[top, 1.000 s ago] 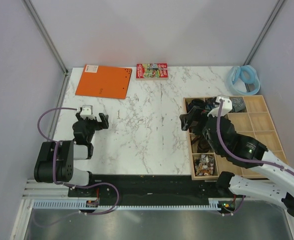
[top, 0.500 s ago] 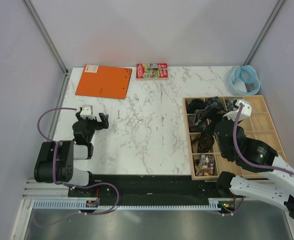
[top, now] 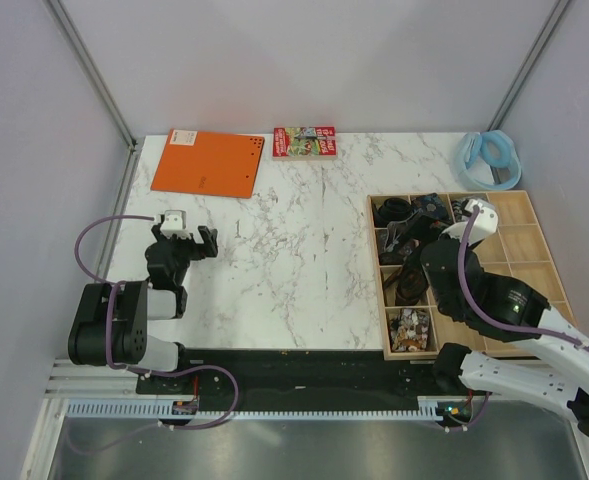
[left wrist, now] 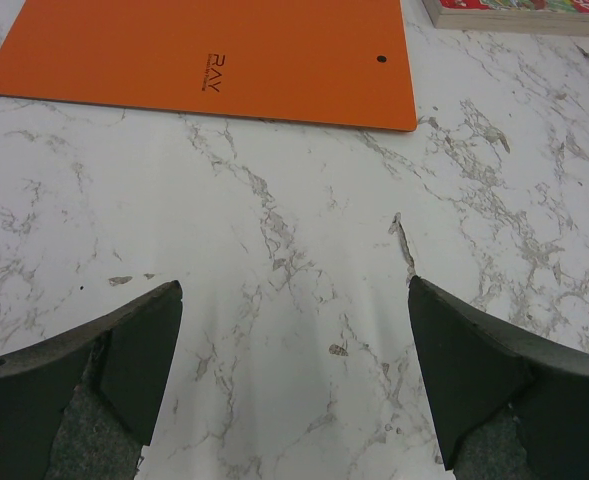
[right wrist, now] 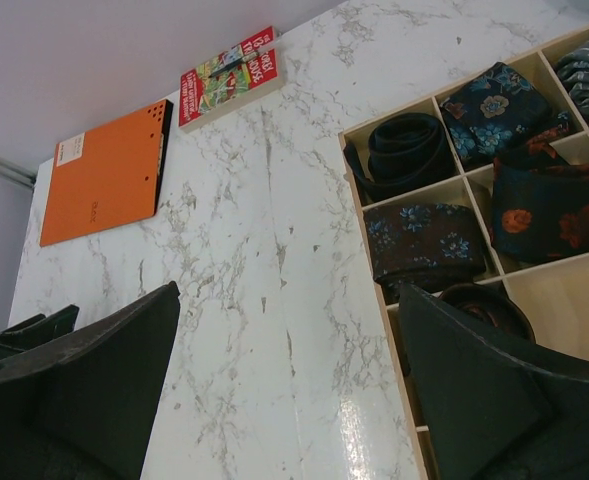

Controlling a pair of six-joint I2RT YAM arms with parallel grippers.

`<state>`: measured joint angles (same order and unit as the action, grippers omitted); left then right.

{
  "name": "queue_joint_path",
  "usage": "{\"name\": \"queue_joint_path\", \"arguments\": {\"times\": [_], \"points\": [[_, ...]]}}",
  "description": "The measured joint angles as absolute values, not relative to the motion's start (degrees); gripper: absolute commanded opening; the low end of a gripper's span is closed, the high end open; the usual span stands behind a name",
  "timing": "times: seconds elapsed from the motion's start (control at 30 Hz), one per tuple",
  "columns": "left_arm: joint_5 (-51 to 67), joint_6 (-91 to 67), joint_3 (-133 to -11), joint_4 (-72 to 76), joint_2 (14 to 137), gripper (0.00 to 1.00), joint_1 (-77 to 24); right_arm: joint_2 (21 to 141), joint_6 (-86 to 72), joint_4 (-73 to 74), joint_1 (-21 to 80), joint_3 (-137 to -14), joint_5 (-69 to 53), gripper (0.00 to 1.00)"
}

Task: Roll the ties
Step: Reset both arms

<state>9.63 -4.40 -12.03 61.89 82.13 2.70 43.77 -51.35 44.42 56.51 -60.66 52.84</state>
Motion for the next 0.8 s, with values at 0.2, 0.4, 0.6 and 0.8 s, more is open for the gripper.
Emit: {"name": "queue_joint_path", "arguments": {"times": [0.2,0.4,0.6,0.8], "points": [[9.63,-4.40,-12.03,61.89,82.13,1.00,2.70,44.16,-51.53,44.45,56.51,-60.66,52.80,0.98],[9.63,-4.40,-12.03,61.89,82.13,1.00,2.70,43.77,-51.81,44.45,56.51,-60.66,52.80,0.98],[9.63,-4.38,-12.03,61.89,82.13,1.00,2.70,43.18,-51.88,44.47,56.51,-60.66,52.82,0.98],[9.63,-4.40,-12.03,61.89,82.13,1.00,2.70,43.18,-51.90,44.49,56.51,-60.66,52.82,0.98]]}}
